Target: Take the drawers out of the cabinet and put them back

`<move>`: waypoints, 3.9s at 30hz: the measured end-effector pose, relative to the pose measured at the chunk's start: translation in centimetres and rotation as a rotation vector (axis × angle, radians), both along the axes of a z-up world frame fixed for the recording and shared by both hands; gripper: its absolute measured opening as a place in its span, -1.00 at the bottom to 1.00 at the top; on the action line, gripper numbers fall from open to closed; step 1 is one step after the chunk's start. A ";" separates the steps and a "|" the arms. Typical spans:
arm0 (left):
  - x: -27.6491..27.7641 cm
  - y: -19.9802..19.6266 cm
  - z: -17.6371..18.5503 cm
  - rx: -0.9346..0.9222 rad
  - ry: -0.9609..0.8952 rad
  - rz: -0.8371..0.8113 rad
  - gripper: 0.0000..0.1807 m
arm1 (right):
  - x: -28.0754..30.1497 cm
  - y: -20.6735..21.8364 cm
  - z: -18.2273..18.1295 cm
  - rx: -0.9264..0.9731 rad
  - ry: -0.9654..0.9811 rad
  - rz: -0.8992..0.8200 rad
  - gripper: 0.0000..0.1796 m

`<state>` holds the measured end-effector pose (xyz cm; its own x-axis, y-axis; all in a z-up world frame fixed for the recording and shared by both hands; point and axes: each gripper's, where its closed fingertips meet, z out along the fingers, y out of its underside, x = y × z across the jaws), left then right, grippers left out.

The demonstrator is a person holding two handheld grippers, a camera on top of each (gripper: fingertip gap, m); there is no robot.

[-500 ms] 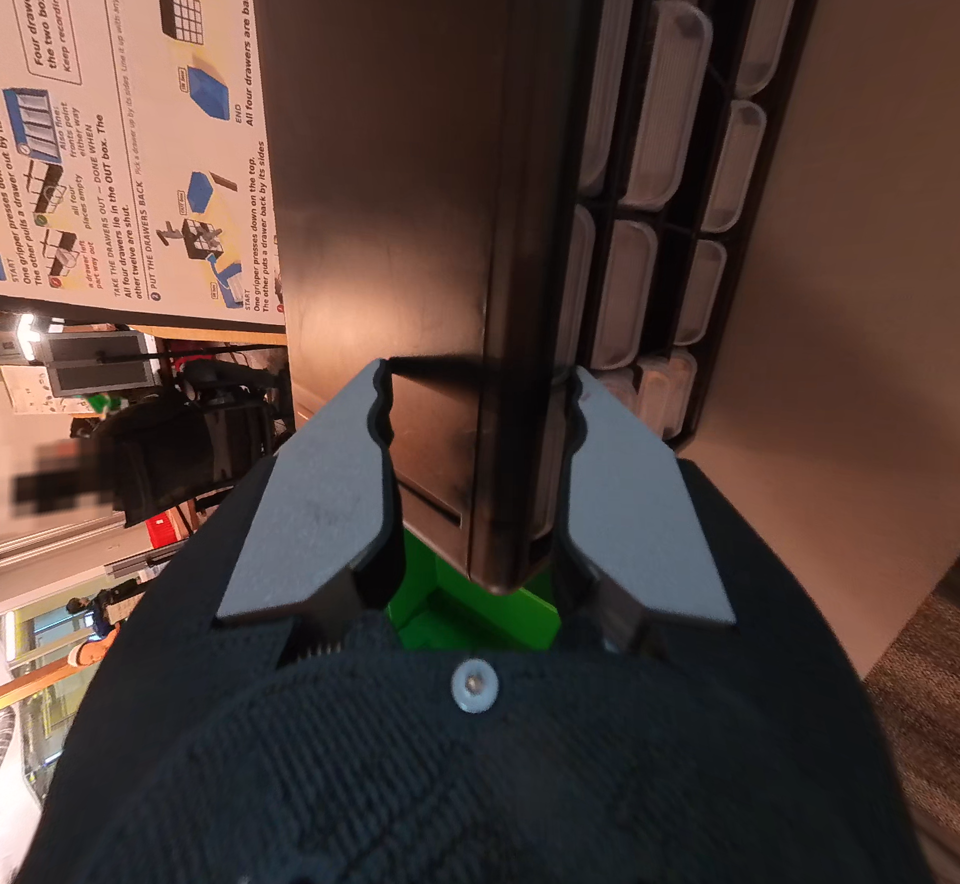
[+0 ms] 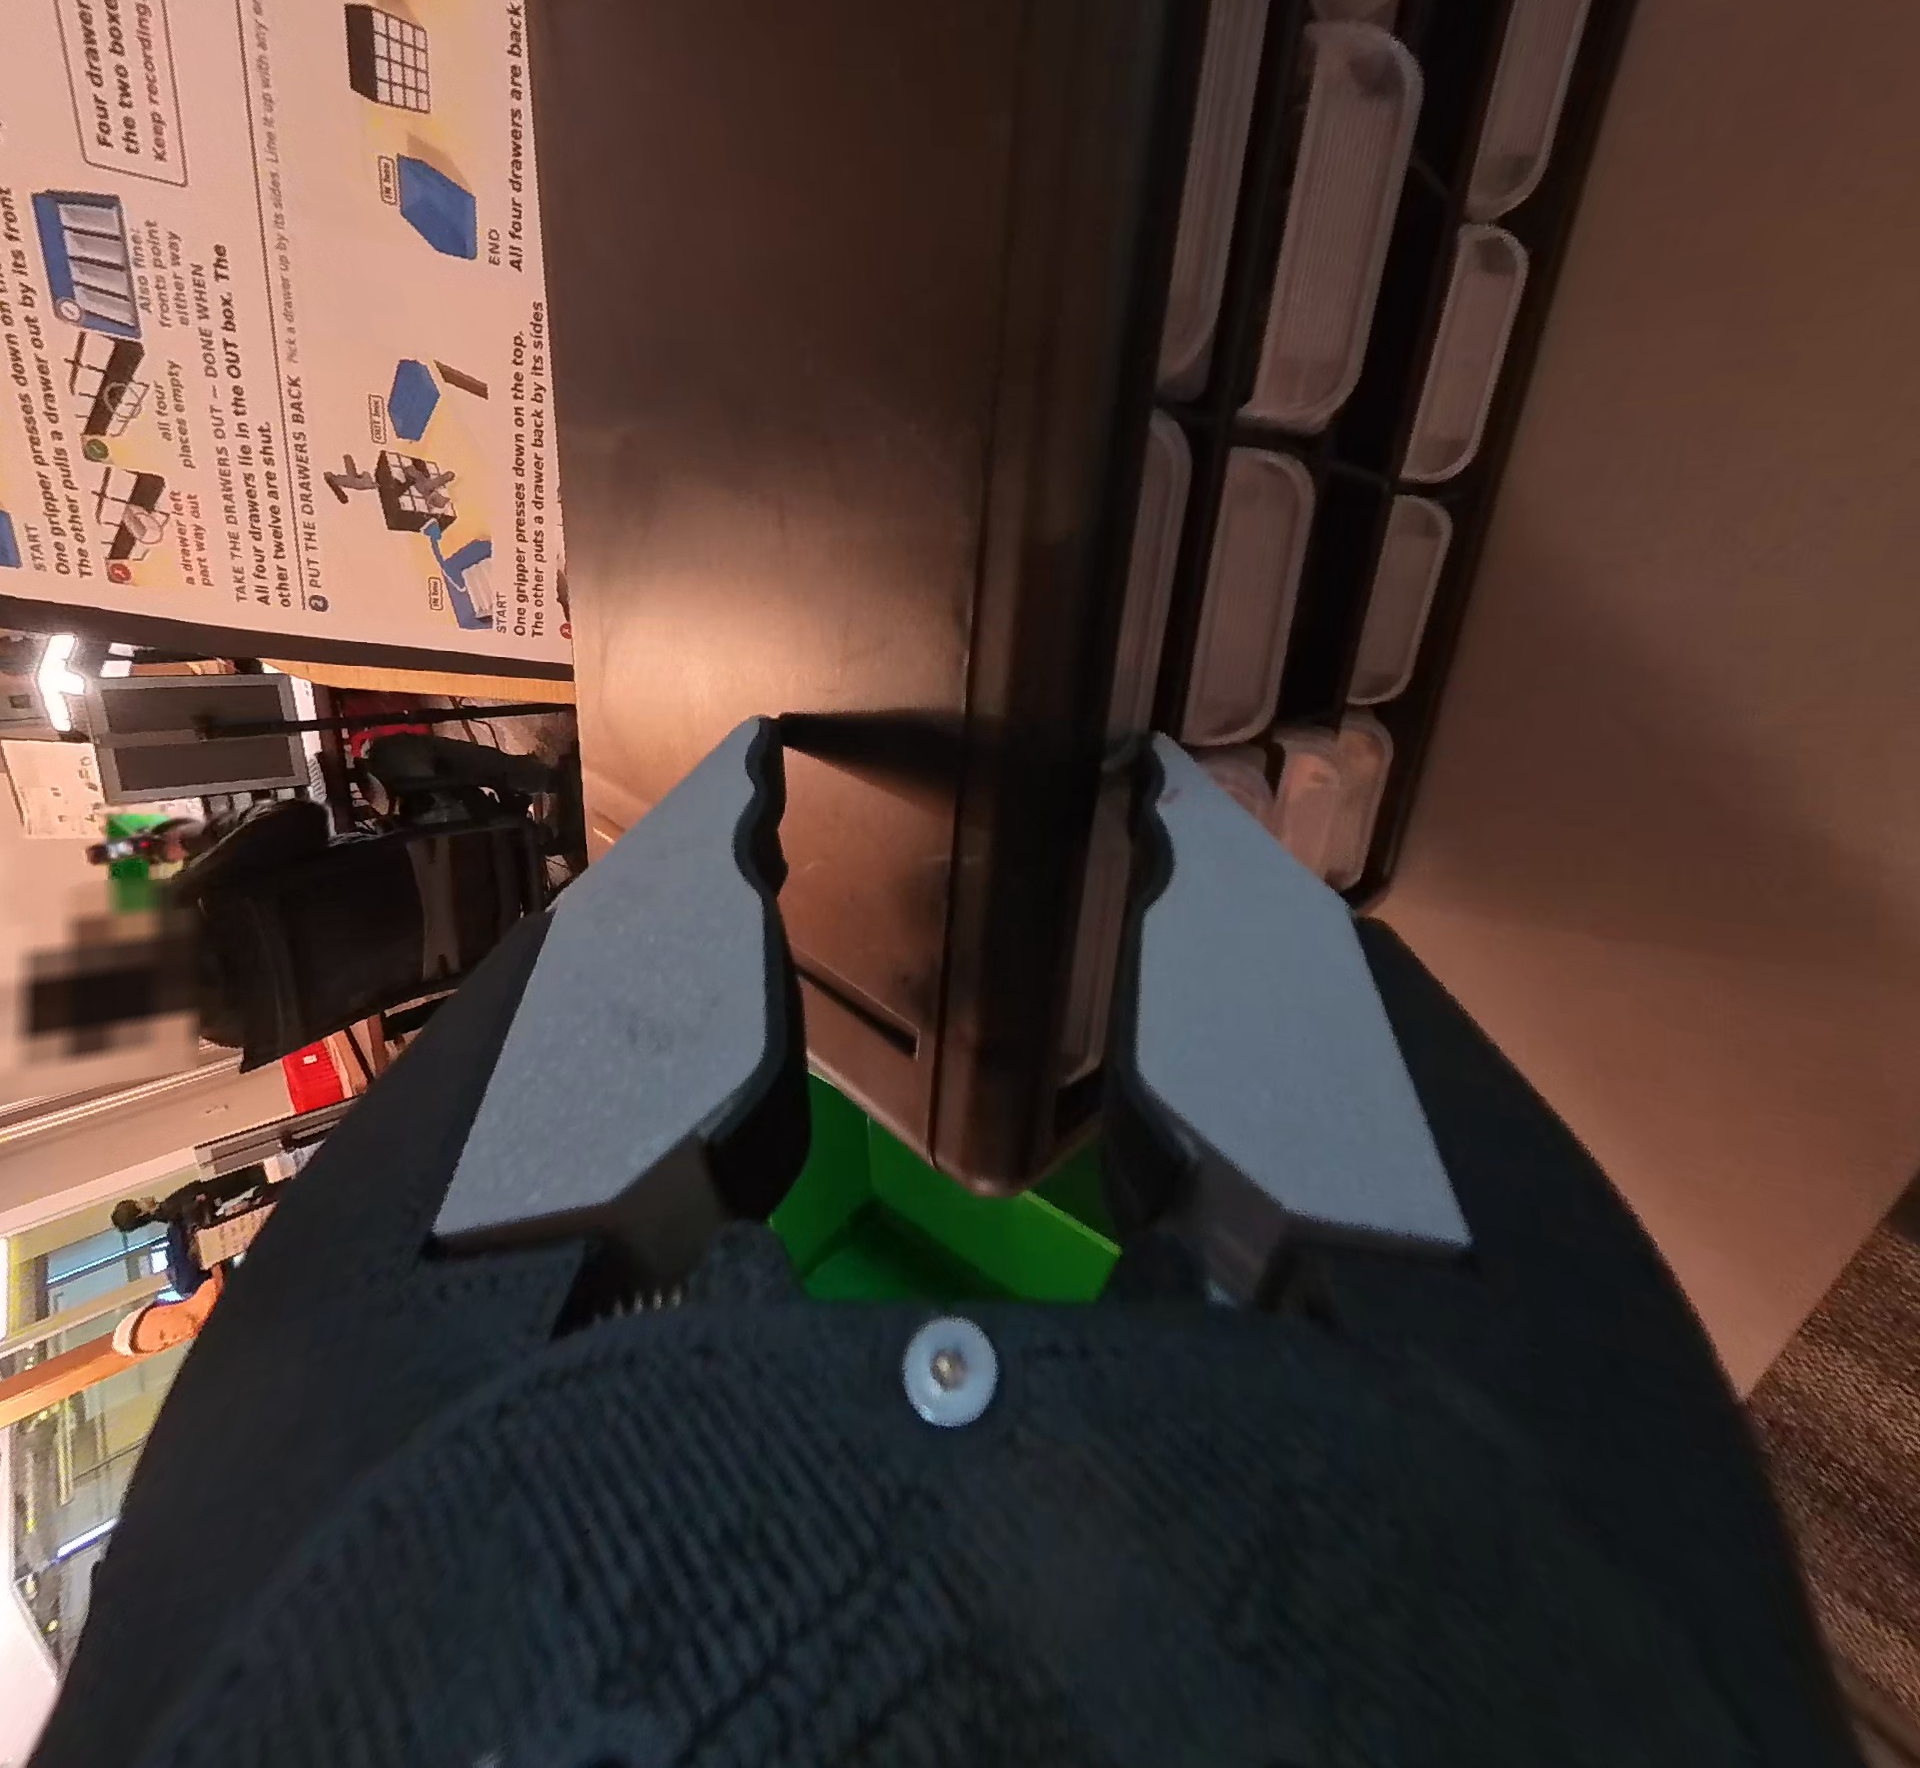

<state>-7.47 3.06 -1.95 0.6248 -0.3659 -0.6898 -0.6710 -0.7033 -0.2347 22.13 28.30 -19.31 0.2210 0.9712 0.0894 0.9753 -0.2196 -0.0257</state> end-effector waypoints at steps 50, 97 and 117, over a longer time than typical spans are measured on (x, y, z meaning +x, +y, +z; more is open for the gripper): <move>-0.6 -1.6 0.3 0.036 0.027 -0.015 -0.36 | -19.6 -33.2 5.1 -0.231 1.098 0.611 -0.91; -1.0 -1.3 0.3 0.005 0.058 0.016 -0.36 | -21.5 -33.0 9.7 -0.327 1.224 0.511 -0.47; -1.0 -1.3 0.3 -0.018 0.075 0.026 -0.36 | -24.4 -33.8 5.6 0.293 0.674 1.084 -0.83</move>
<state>-8.43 1.75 -1.67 0.5812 -0.3634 -0.7281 -0.6678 -0.7243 -0.1716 -2.23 -5.46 -13.69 -0.5714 0.6460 0.5061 0.4284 0.7608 -0.4875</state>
